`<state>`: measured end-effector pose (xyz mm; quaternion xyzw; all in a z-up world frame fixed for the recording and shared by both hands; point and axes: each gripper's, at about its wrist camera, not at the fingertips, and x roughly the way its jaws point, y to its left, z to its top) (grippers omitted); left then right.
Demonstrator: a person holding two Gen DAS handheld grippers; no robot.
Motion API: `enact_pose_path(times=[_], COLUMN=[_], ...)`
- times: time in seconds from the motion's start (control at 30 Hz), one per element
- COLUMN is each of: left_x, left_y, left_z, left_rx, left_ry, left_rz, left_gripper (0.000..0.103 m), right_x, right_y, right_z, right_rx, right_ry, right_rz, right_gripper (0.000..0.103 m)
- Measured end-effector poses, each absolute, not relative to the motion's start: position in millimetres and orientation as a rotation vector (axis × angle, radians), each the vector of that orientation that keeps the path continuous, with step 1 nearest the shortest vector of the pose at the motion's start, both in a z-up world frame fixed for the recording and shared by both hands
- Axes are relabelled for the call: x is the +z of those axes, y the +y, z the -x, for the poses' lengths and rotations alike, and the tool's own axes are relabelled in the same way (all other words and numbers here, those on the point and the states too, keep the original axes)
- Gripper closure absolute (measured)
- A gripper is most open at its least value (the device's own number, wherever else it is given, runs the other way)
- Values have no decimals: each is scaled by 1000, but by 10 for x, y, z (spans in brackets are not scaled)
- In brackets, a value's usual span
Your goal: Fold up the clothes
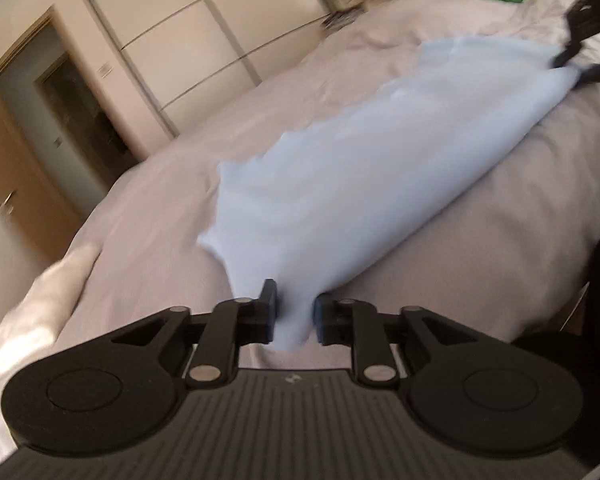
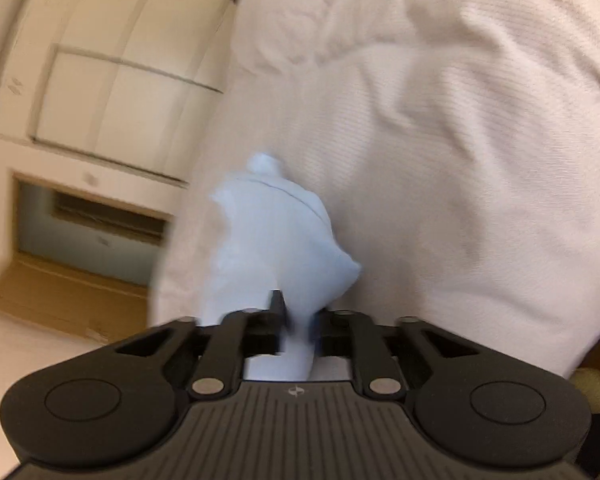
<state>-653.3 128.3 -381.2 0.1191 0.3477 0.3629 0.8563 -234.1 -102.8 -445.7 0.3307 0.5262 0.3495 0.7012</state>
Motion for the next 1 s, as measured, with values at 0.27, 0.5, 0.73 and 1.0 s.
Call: enact_pose_path(times=[0.27,0.5,0.73,1.0], left_x=[-3322,-3533,-3262,-3040], left_y=[1274,1511,1477,1084], left_z=[6667,6178,6108,5972], left_rx=[868,963,1154,1129], left_ry=[647,716,796,794], left_rz=[85,239,275,255], left_gripper=[78,75,74,62], right_x=[-3730,-3878,-3995,-3362], right_y=[-989,-204,-570,-797], right_z=[2907,3213,2703,3192], right_rx=[722,880,743,903], right_ry=[686,460,715,696], right_rz=[-98,288,114,-38], right_gripper=[58,52,43,25])
